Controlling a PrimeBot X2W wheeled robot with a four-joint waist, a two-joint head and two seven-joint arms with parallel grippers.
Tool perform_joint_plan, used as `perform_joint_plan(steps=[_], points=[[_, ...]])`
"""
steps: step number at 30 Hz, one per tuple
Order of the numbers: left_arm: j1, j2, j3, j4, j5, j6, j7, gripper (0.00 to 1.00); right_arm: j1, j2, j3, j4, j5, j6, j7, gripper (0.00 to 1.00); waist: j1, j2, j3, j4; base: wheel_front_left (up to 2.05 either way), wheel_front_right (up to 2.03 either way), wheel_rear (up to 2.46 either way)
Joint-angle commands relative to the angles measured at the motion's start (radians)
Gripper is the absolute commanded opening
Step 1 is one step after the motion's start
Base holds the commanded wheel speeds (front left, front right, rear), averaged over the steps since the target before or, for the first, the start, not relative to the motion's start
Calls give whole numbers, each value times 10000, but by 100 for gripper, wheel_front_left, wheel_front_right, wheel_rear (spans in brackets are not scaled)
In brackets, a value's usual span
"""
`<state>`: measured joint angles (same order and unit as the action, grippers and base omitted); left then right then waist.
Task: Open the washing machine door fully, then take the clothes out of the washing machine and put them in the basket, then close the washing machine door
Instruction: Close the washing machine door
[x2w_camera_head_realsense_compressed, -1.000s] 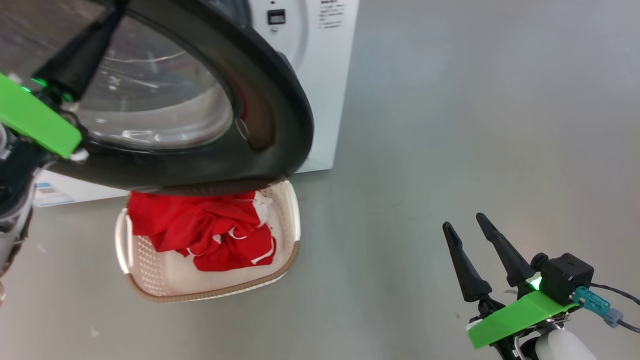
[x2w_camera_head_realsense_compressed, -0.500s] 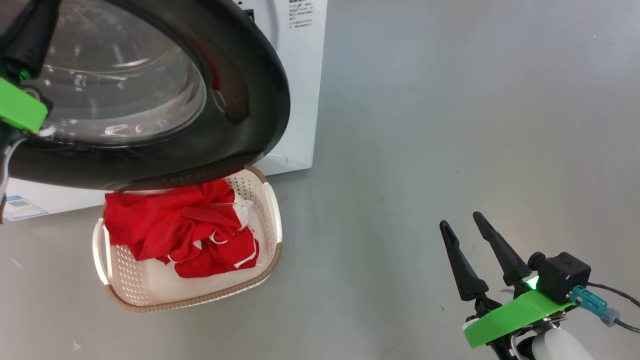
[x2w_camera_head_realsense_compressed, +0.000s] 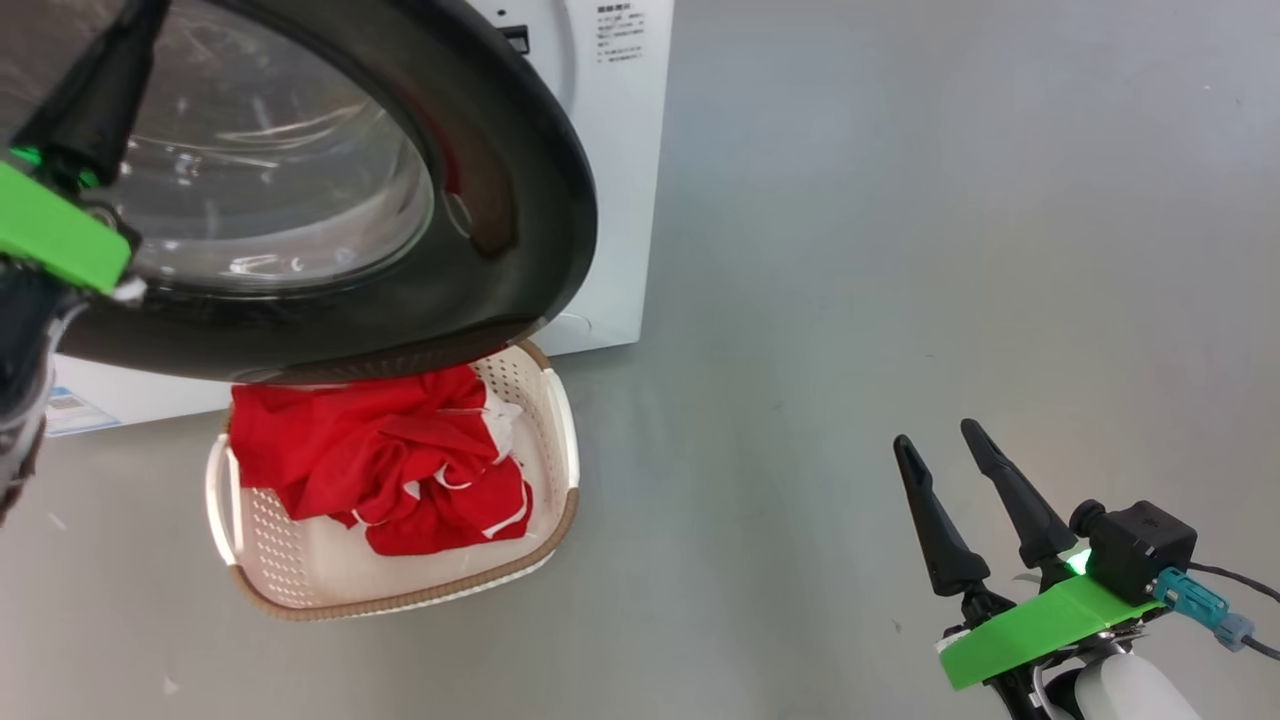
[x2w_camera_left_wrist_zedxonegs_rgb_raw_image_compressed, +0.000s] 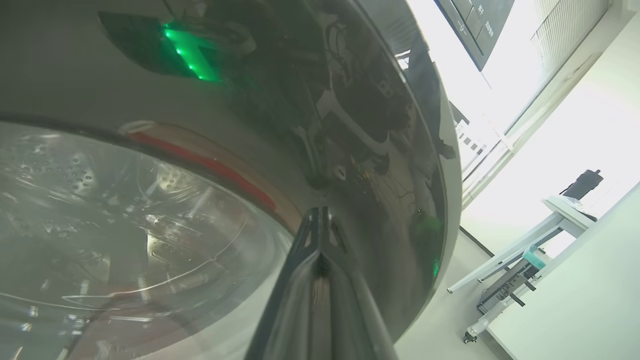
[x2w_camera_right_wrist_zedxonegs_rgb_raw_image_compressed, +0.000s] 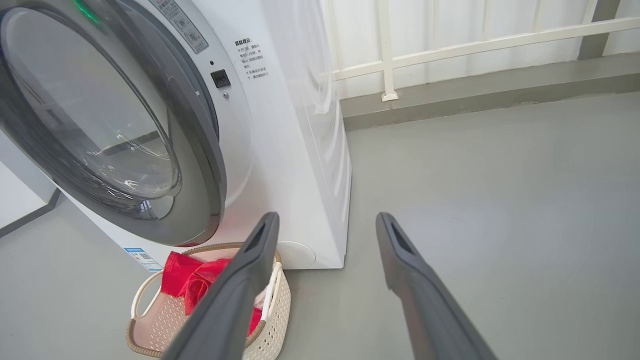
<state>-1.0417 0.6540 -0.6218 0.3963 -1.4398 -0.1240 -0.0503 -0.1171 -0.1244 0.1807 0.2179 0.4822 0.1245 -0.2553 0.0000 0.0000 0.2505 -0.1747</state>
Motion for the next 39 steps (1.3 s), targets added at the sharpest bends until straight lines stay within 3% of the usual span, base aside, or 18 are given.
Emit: perform_joint_plan(steps=[1, 12, 14, 19, 23, 25, 30, 39], points=[[41, 628, 282, -218, -62, -67, -103, 0, -128, -157, 188, -211, -58, 62, -65, 100, 0, 0, -102, 124, 0, 0, 0], [1619, 918, 30, -808, -480, -67, -1191, 0, 106, -501, 134, -228, -107, 62, -65, 100, 0, 0, -505, 664, 0, 0, 0], [1965, 988, -26, -925, -481, -67, -1418, 22, 163, -568, 122, -232, -112, 62, -65, 100, 0, 0, -577, 781, 0, 0, 0], [2750, 1009, -151, -884, -240, -67, -1885, 51, 308, -705, 82, -235, -124, 62, -65, 100, 0, 0, -761, 1071, 0, 0, 0], [3370, 857, -92, -775, 14, -67, -2060, 88, 395, -767, 56, -237, -127, 62, -65, 100, 0, 0, -895, 1231, 0, 0, 0], [3702, 834, -99, -699, 381, -67, -2093, 100, 436, -789, 38, -237, -123, 62, -65, 100, 0, 0, -946, 1298, 0, 0, 0], [4570, 362, 685, -539, 1497, -67, -2110, 100, 468, -838, 35, -244, -111, 62, -65, 100, 0, 0, -1005, 1415, 0, 0, 0], [6736, -1181, 2736, -809, 3167, -67, -2113, 100, 559, -877, -22, -271, -103, 62, -65, 100, 0, 0, -1095, 1500, 0, 0, 0]])
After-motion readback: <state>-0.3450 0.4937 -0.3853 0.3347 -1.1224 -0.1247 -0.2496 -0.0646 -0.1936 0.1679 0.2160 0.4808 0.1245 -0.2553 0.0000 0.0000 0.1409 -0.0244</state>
